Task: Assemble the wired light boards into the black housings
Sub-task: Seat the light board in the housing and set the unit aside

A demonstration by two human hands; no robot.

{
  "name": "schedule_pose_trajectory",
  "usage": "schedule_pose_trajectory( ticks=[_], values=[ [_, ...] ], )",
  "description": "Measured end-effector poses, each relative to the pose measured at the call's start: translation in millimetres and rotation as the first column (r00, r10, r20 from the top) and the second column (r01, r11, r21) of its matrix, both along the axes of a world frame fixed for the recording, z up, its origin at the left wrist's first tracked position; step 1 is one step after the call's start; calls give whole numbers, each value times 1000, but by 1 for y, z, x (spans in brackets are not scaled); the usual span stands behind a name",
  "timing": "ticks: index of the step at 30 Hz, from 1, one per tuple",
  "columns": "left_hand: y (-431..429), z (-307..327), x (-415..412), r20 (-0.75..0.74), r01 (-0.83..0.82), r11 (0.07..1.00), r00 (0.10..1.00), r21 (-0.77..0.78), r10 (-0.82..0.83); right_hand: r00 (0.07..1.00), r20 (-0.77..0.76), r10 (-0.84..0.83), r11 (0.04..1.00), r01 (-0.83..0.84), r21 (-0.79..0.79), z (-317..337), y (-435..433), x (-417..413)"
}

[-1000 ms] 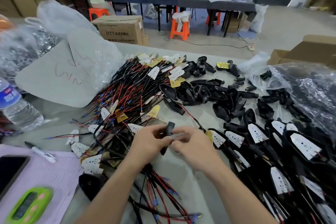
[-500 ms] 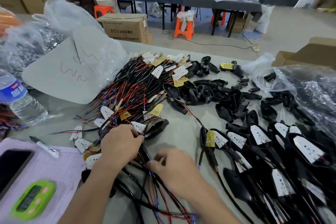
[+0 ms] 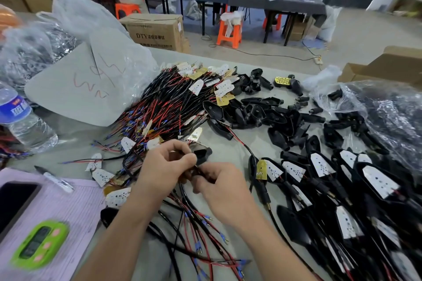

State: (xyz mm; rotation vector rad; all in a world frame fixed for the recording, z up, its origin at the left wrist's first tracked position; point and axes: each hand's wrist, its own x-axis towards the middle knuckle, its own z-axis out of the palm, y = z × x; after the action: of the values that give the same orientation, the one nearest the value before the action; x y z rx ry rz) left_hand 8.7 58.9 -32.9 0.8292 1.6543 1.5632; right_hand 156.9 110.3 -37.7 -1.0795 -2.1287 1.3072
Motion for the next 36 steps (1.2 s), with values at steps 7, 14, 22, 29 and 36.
schedule_pose_trajectory(
  ticks=[7, 14, 22, 29, 36],
  values=[
    [1, -10, -9, -359, -163, 977, 927, -135, 105, 923, -84, -377, 918, 359, -169, 33, 34, 63],
    [33, -32, 2, -833, -187, 890, 470, -416, -291, 717, -488, -499, 764, 99, -637, 34, 36, 90],
    [23, -18, 9, -866, 142, 974, 448, -177, -223, 833, -391, -392, 823, 127, -553, 25, 31, 92],
    [14, -7, 23, -917, 218, 961, 324, -169, -234, 805, -463, -371, 871, 128, -474, 37, 39, 90],
    [8, 0, 38, -997, 276, 959, 16, -63, -71, 843, -444, -303, 934, 169, -315, 45, 42, 91]
  ],
)
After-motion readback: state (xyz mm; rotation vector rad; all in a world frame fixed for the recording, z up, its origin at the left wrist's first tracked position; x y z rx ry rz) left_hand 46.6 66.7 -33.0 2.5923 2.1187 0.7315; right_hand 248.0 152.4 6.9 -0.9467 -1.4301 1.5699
